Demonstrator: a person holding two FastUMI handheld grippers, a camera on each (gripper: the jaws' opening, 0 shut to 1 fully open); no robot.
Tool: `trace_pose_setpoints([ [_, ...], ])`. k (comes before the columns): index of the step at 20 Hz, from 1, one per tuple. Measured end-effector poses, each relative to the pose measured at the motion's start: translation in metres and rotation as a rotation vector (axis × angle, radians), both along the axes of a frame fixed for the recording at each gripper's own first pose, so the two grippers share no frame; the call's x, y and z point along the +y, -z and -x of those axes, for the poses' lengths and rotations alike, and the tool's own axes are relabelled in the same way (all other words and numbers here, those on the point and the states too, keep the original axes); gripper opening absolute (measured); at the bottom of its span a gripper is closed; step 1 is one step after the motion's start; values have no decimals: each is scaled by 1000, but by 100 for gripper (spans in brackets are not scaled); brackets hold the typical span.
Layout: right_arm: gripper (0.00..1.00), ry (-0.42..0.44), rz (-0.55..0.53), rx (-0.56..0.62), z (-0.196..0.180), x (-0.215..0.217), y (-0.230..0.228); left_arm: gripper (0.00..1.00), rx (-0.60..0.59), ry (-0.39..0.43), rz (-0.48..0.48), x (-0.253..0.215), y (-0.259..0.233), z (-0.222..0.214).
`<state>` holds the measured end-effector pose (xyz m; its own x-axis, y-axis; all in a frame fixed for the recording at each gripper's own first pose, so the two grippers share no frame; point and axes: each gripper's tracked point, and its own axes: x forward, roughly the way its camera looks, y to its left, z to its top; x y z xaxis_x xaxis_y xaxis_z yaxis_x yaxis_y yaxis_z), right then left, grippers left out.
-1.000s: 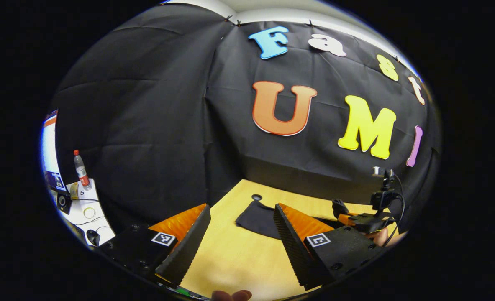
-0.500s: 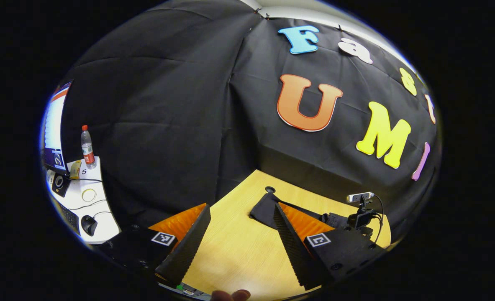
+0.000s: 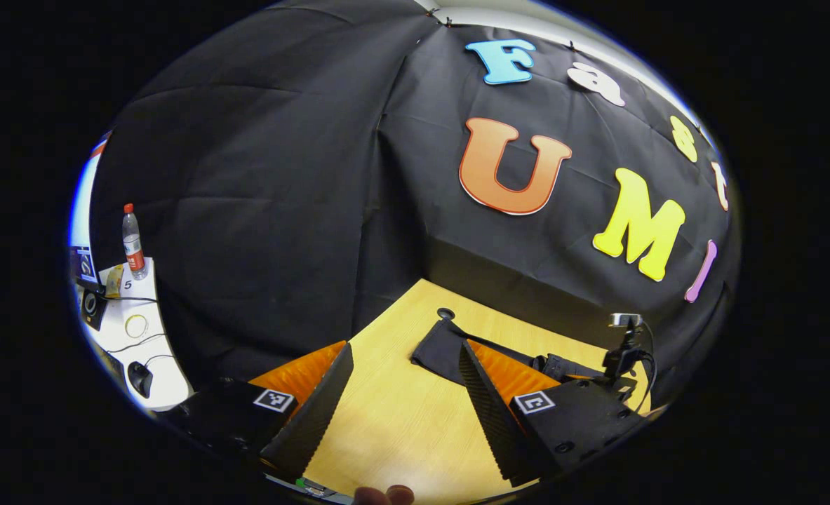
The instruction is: Grasp the waist and the cuffs of the jeans and fold them to make the two legs overlap; first hold the waist and fold one-third of the jeans toward the cuffs, then hold the cuffs and fold the remaining one-third in the same direction to finish folding.
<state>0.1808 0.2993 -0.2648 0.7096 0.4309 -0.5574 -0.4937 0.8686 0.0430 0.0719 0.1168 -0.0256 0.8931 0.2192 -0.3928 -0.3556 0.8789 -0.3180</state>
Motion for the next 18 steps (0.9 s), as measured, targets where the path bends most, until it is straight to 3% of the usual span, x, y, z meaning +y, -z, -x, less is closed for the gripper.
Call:
trace_pose_setpoints([
  [1,77,7,-30,-6,5,-6,-17,98,-10,13,-3,0,2,-6],
  [3,90,13,-79,-17,17,-22,-53,98,-33,58,17,-6,12,-22],
  [4,89,17,-102,-22,27,-36,-78,98,-36,83,61,-11,23,-33],
  [6,99,7,-141,-24,47,-55,-111,98,-10,89,181,-15,45,-36],
  [9,99,29,-176,-58,70,-95,-155,98,16,72,363,-18,83,-59],
  [10,94,61,-181,-78,76,-116,-169,98,14,55,457,-22,99,-74],
  [13,99,155,-166,-87,94,-171,-182,98,49,15,678,-38,141,-105],
  [15,94,213,-139,-66,100,-198,-171,98,84,-6,797,-43,163,-118],
  [16,99,244,-135,-47,102,-209,-165,98,94,-14,847,-49,172,-125],
  [18,99,303,-142,-21,107,-229,-157,98,116,-27,912,-56,188,-137],
])
